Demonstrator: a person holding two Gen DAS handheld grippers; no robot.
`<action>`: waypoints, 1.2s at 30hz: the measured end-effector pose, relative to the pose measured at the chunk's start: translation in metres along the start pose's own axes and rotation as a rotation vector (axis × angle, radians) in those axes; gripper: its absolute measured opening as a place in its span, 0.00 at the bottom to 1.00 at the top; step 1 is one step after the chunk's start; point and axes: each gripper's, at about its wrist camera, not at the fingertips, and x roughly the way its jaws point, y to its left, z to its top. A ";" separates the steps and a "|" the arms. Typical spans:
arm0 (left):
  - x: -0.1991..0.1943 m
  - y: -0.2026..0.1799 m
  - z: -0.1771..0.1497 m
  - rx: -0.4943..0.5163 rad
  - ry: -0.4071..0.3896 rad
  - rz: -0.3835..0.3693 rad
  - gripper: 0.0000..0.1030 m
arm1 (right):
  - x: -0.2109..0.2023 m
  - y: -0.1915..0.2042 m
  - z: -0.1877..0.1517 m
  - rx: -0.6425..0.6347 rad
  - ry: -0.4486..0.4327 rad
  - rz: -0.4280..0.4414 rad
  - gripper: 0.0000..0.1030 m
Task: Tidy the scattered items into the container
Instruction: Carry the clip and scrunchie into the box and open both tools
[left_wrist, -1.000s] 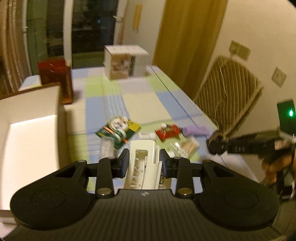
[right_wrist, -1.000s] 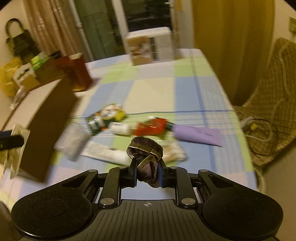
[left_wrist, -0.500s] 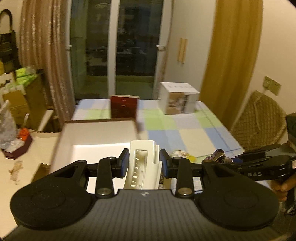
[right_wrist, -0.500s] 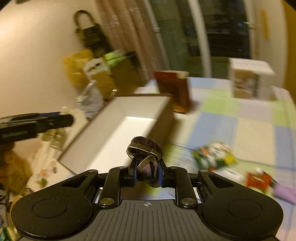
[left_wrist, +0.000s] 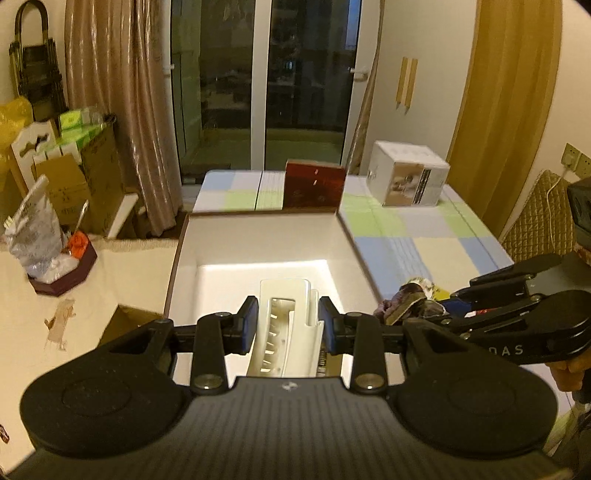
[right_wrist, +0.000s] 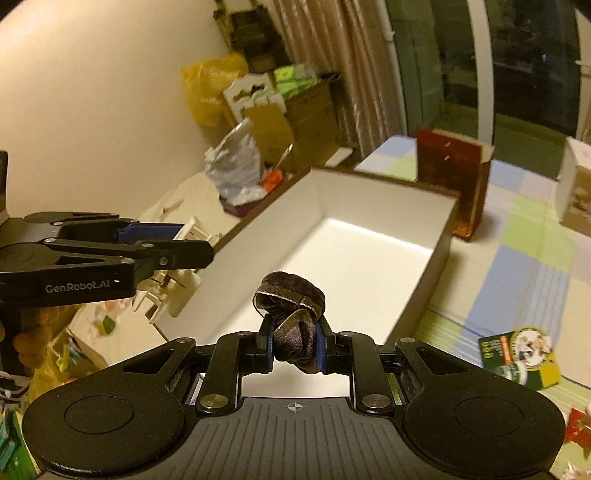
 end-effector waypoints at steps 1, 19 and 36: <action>0.006 0.003 -0.002 -0.005 0.014 -0.002 0.29 | 0.009 0.000 0.000 -0.014 0.021 -0.003 0.23; 0.095 0.036 -0.031 -0.041 0.313 0.022 0.29 | 0.101 0.006 -0.013 -0.185 0.305 -0.018 0.23; 0.094 0.036 -0.032 -0.005 0.378 0.052 0.45 | 0.084 0.006 -0.017 -0.297 0.312 -0.059 0.80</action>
